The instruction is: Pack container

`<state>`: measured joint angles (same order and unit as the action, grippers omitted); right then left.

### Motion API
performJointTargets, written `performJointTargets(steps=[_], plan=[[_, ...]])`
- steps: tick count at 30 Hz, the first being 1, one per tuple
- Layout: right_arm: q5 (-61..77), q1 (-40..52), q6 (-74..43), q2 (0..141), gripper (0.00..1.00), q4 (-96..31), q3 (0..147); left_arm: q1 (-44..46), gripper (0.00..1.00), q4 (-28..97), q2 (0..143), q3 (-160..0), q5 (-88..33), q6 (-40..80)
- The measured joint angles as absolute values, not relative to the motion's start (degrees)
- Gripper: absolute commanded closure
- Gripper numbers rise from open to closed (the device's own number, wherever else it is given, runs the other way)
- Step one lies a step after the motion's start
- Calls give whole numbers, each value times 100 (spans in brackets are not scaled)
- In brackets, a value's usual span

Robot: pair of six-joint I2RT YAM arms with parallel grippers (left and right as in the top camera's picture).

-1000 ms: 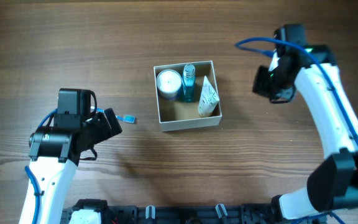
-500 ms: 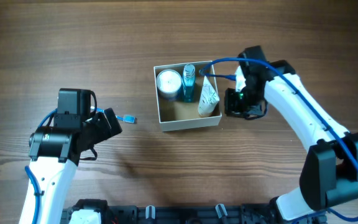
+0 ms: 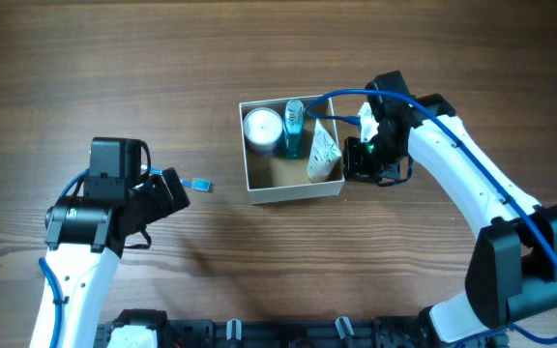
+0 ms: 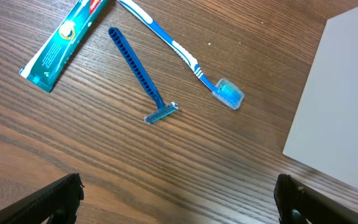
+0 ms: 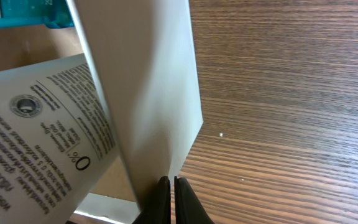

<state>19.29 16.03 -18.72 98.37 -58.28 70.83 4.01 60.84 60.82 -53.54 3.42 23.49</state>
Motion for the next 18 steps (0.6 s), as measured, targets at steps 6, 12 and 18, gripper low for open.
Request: performJointTargets(steps=[6, 12, 18], plan=[[2121, 1603, -1872, 9837, 96, -5815, 7085, 401, 0, 6084, 6082, -5354, 342, 2349], [2255, 1603, -1872, 9837, 93, -5813, 7085, 401, 0, 6086, 6082, -5354, 342, 2349], [2016, 1592, -1951, 9837, 84, -5468, 7083, 401, 0, 6084, 6082, -5354, 342, 2351]])
